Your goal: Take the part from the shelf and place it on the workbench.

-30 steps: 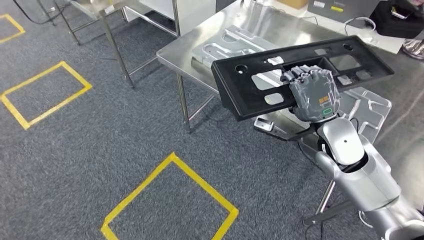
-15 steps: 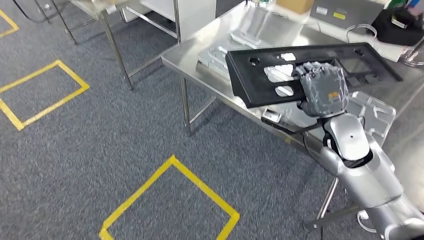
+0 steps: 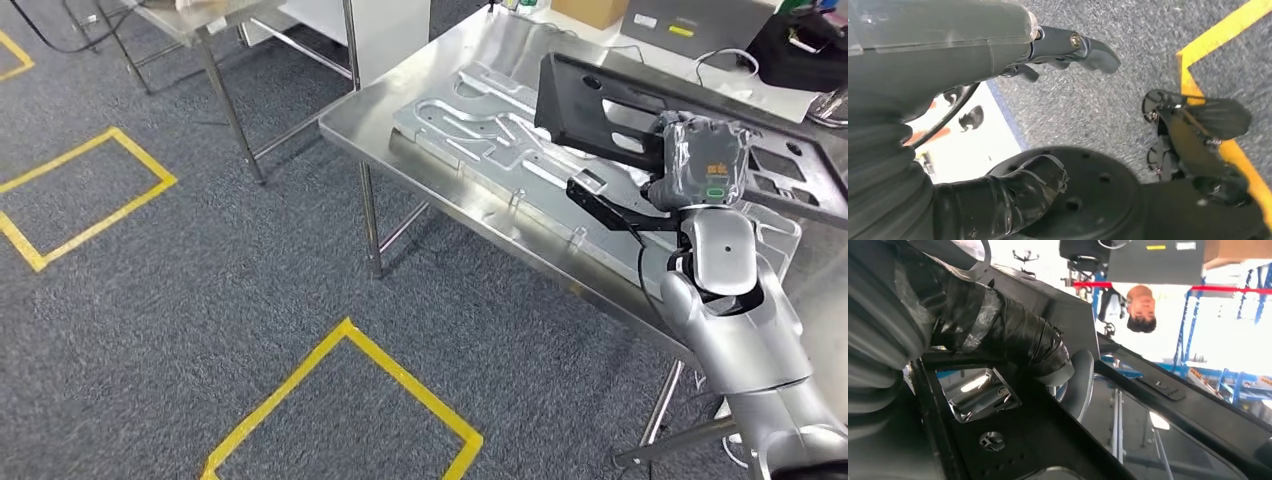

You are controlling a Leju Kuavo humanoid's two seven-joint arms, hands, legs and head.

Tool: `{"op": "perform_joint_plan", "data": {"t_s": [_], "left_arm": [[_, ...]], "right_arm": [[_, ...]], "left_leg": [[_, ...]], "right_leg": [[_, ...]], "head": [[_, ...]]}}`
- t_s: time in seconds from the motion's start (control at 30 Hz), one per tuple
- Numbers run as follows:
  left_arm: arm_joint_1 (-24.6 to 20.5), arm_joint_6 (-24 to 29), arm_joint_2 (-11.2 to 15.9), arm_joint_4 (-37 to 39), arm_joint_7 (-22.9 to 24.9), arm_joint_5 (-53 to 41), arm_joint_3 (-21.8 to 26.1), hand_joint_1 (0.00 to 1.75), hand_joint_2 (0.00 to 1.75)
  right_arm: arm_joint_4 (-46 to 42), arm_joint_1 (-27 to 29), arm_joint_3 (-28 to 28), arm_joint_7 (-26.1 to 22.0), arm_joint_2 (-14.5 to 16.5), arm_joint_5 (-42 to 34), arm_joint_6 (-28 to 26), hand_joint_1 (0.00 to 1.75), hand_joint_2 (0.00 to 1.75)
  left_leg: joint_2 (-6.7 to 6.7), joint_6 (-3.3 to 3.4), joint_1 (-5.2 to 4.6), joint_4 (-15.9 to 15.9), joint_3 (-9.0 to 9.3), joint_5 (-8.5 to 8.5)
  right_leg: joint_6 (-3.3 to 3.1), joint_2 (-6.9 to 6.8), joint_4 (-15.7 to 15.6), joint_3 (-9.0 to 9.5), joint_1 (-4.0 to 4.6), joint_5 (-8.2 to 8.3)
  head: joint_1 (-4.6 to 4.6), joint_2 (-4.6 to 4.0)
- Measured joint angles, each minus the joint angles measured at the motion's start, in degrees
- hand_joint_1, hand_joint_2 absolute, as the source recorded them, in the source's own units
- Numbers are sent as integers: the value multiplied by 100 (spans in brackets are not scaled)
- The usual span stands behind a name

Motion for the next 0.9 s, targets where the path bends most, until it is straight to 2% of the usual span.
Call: {"op": "perform_joint_plan", "data": {"t_s": [0.03, 0.1, 0.13, 0.17, 0.2, 0.23, 0.27, 0.3, 0.33, 0.43, 0.5, 0.53, 0.6, 0.63, 0.67, 0.7, 0.77, 0.8, 0.83, 0.9], "left_arm": [[4, 2, 0, 0, 3, 1, 2, 0, 175], [5, 4, 1, 0, 5, 3, 7, 0, 175], [7, 4, 2, 0, 6, 4, 10, 0, 175], [11, 5, 4, 0, 8, 4, 16, 0, 175], [15, 6, 7, 0, 10, 4, 23, 0, 175], [19, 7, 9, 0, 11, 6, 31, 0, 175], [23, 9, 10, 0, 13, 9, 40, 0, 175], [20, 12, 10, 0, 14, 16, 50, 0, 175], [14, 15, 10, 0, 16, 29, 59, 0, 175], [-8, 20, 10, 0, 22, 72, 86, 0, 175], [-4, 22, 7, 0, 26, 78, 96, 0, 175], [-1, 24, 5, 0, 27, 79, 98, 0, 175], [1, 25, 4, 0, 28, 84, 101, 0, 175], [0, 25, 4, 0, 28, 87, 102, 0, 175], [1, 25, 4, 0, 29, 92, 103, 0, 175], [2, 25, 4, 0, 30, 94, 106, 0, 175], [10, 25, 0, 0, 32, 99, 110, 0, 175], [7, 26, -3, 0, 32, 102, 113, 0, 175], [2, 27, -5, 0, 32, 104, 115, 0, 175], [-14, 31, -8, 0, 32, 105, 120, 0, 175]], "right_arm": [[17, -8, -24, 13, 32, -4, 31, 175, 175], [52, -19, -57, 25, 98, -9, 70, 175, 175], [71, -18, -65, 26, 127, -9, 82, 175, 175], [85, -17, -70, 26, 152, -11, 94, 175, 175], [96, -19, -75, 27, 173, -13, 100, 175, 175], [104, -22, -84, 30, 190, -13, 103, 175, 175], [110, -27, -99, 35, 204, -7, 107, 175, 175], [118, -37, -115, 40, 218, 8, 117, 175, 175], [127, -44, -130, 39, 229, 35, 132, 175, 175], [152, -47, -143, -4, 259, 125, 173, 175, 175], [164, -53, -143, -25, 269, 158, 178, 175, 175], [172, -59, -145, -26, 270, 170, 179, 175, 175], [198, -64, -147, -26, 282, 184, 185, 175, 175], [214, -56, -148, -28, 294, 185, 190, 175, 175], [232, -47, -148, -30, 310, 181, 195, 175, 175], [248, -43, -148, -35, 324, 175, 199, 175, 175], [269, -50, -147, -52, 341, 156, 207, 175, 175], [275, -56, -147, -66, 349, 142, 210, 175, 175], [280, -63, -146, -77, 359, 130, 212, 175, 175], [284, -71, -145, -90, 383, 110, 214, 175, 175]], "left_leg": [[-3, -36, 22, 306, -163, -124], [-2, -100, 68, 1050, -619, -362], [-1, -126, 90, 1265, -787, -366], [1, -147, 110, 1274, -854, -253], [2, -160, 127, 1059, -806, -38], [3, -169, 139, 683, -675, 226], [0, -168, 139, 330, -527, 406], [-4, -148, 133, 54, -409, 511], [-9, -119, 122, -99, -341, 534], [-15, 7, 110, -175, -286, 473], [-13, 88, 128, -257, -193, 464], [-12, 121, 135, -289, -149, 453], [-13, 166, 121, -297, -104, 410], [-17, 176, 114, -292, -81, 381], [-21, 180, 108, -284, -50, 347], [-25, 176, 104, -274, -6, 307], [-30, 152, 99, -263, 87, 214], [-31, 127, 91, -254, 122, 173], [-32, 97, 87, -250, 133, 145], [-26, 32, 85, -250, 143, 112]], "right_leg": [[-20, -4, -20, 44, -10, -15], [-43, -4, -21, 101, -16, -66], [-40, -1, -17, 131, -20, -97], [-28, 7, -9, 164, -28, -130], [-9, 15, 4, 201, -40, -167], [17, 22, 22, 241, -53, -213], [53, 26, 44, 267, -57, -260], [91, 28, 67, 279, -54, -300], [129, 29, 79, 284, -49, -328], [226, 29, 40, 312, -57, -366], [266, 25, 232, 250, -69, -485], [275, 24, 511, 108, -73, -605], [283, 25, 1263, -350, -69, -838], [288, 25, 1530, -555, -68, -857], [289, 25, 1602, -668, -69, -762], [281, 24, 1446, -668, -69, -553], [242, 19, 769, -443, -61, -64], [218, 15, 468, -314, -39, 74], [195, 7, 289, -230, -16, 99], [152, 10, 185, -173, 28, 17]], "head": [[-1, 0], [-1, 1], [-2, 1], [-2, 1], [-2, 1], [-3, 1], [-4, 0], [-4, 1], [-5, 0], [-4, 1], [-2, 1], [-1, 1], [-2, 0], [-2, 0], [-2, -1], [-2, -1], [-1, -1], [-1, 0], [-2, 0], [-2, 1]]}}
